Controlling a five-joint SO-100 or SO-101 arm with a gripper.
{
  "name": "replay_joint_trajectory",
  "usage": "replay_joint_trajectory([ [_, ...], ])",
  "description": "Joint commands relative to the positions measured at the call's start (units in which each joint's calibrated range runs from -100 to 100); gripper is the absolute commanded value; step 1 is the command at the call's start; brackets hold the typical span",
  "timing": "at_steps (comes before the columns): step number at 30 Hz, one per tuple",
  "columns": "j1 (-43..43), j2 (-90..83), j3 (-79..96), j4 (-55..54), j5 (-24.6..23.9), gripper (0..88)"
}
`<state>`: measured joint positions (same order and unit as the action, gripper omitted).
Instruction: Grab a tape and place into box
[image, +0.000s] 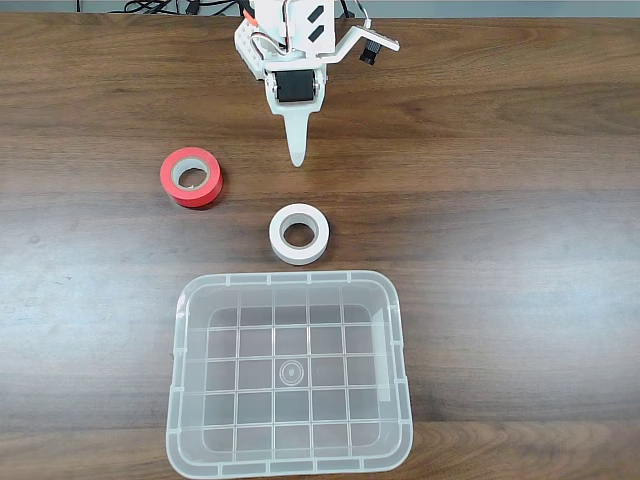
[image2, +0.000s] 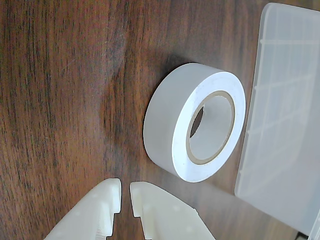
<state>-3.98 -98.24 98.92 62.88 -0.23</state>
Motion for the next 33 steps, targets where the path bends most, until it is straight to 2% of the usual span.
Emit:
replay_joint_trajectory([
  [1,-0.33,-0.71,-0.93,0.22,-0.24,1.4],
  [27,-0.48,-0.71,-0.58,-0.72,-0.66,1.4],
  [33,-0.48,-0.71,-1.9,-7.4,-0.61,1.3],
])
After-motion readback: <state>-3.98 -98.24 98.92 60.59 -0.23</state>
